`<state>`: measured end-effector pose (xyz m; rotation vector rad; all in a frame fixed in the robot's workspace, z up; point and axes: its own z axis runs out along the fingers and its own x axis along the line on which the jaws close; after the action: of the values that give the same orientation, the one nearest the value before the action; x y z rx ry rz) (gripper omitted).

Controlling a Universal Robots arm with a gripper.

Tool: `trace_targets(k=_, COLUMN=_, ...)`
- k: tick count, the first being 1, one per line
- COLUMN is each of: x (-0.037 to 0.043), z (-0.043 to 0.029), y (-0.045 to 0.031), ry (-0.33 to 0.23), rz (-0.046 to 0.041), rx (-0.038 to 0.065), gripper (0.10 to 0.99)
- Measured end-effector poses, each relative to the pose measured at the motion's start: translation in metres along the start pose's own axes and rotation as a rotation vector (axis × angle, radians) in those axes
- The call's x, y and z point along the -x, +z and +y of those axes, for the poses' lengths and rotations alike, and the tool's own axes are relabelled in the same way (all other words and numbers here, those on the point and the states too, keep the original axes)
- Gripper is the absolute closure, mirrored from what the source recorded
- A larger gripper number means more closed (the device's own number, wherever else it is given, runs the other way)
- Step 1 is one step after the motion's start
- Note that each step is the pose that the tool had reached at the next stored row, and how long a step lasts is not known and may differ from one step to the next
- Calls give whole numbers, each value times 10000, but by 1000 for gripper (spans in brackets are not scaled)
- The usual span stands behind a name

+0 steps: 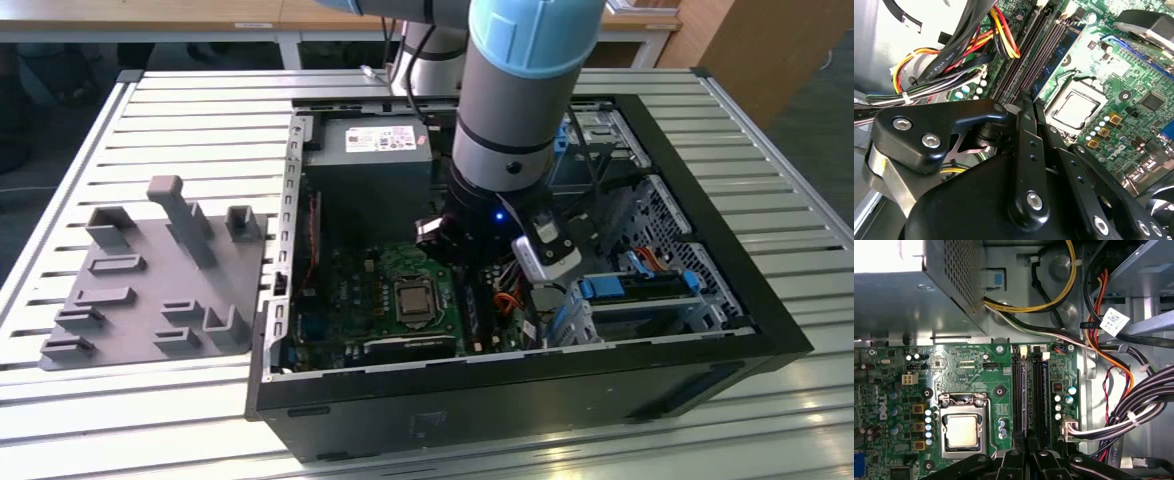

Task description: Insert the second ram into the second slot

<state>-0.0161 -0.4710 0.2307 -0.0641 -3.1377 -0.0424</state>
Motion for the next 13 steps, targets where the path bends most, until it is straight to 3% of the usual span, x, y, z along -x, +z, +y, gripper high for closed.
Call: trace_targets(k=13, x=15, z=8, y=45, ry=-197, rz=6, rx=11, gripper=949)
